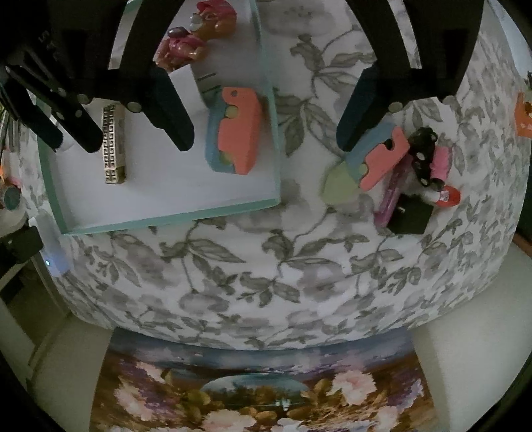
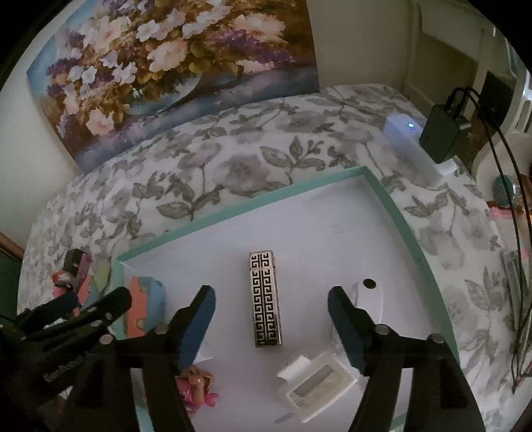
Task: Organize rigid objects
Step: 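Withdraw both open tools from the tray, then move both open tools back over the remaining pile, then grasp the pink strap with the left tool while the right tool grasps the black object, then carry the pink strap and black toy car over the tray with both tools, then lower the strap and toy car into the tray and open both tools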
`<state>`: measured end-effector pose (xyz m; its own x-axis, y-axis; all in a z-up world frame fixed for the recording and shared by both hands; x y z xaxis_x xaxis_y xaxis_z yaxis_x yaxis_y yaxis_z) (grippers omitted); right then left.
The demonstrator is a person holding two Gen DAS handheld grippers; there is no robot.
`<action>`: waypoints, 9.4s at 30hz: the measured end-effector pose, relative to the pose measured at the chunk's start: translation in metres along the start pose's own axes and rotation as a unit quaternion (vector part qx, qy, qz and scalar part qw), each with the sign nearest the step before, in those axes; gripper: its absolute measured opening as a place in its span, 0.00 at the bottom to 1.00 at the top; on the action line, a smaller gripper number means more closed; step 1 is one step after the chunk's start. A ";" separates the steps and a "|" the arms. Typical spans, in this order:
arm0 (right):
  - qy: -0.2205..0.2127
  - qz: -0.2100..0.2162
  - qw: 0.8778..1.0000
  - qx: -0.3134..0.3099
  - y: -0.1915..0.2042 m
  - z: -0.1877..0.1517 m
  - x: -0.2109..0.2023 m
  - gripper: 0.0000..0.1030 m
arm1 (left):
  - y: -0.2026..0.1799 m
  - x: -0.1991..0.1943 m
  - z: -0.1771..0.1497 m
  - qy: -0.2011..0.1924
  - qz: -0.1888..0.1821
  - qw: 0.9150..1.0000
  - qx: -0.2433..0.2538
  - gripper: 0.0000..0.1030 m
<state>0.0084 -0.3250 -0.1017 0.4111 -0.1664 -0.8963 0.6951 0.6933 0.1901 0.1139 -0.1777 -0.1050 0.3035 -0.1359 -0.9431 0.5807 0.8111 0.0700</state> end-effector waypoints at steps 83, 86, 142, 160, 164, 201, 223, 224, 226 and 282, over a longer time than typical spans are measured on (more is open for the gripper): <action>0.025 0.094 0.978 -0.183 0.241 -0.068 0.016 1.00 | 0.266 -0.012 -0.040 -0.007 -0.001 0.977 -0.212 0.98; 0.035 0.093 0.978 -0.184 0.244 -0.071 0.029 1.00 | 0.258 0.000 -0.037 0.001 -0.016 0.977 -0.213 0.98; 0.026 0.137 0.959 -0.248 0.302 -0.088 0.052 0.80 | 0.306 0.016 -0.053 0.019 0.064 0.971 -0.228 0.63; 0.018 0.126 0.943 -0.308 0.327 -0.113 0.062 0.34 | 0.298 0.028 -0.053 0.027 0.037 0.972 -0.231 0.63; 0.017 0.126 0.944 -0.305 0.327 -0.112 0.061 0.30 | 0.298 0.026 -0.051 0.024 0.033 0.972 -0.230 0.63; -0.006 0.111 0.988 -0.111 0.151 -0.059 -0.057 0.30 | 0.185 -0.084 -0.038 -0.068 0.034 0.987 -0.143 0.63; 0.005 0.035 0.999 0.023 -0.003 -0.033 -0.060 0.30 | 0.027 -0.082 -0.035 -0.050 -0.051 0.997 -0.020 0.63; 0.005 0.032 0.999 0.031 -0.011 -0.032 -0.060 0.30 | 0.019 -0.082 -0.035 -0.049 -0.055 0.997 -0.012 0.63; 0.004 0.022 0.999 0.041 -0.025 -0.029 -0.060 0.30 | 0.003 -0.081 -0.035 -0.046 -0.063 0.997 0.000 0.63; 0.002 -0.030 0.994 0.104 -0.101 -0.017 -0.059 0.72 | -0.067 -0.055 -0.047 -0.004 -0.039 0.997 0.069 0.90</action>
<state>-0.0963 -0.3731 -0.0747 0.3630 -0.2006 -0.9099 0.8251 0.5229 0.2139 0.0227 -0.1980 -0.0733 0.2599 -0.2005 -0.9446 0.7008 0.7121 0.0417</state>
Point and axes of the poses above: each gripper's, at about its wrist camera, not at the fingertips, and x roughly the way its jaws point, y to its left, z to its top, the point moved 8 cm from there along x, roughly the way its jaws point, and after that the axes turned 6 degrees about x, right-handed, at the moved point
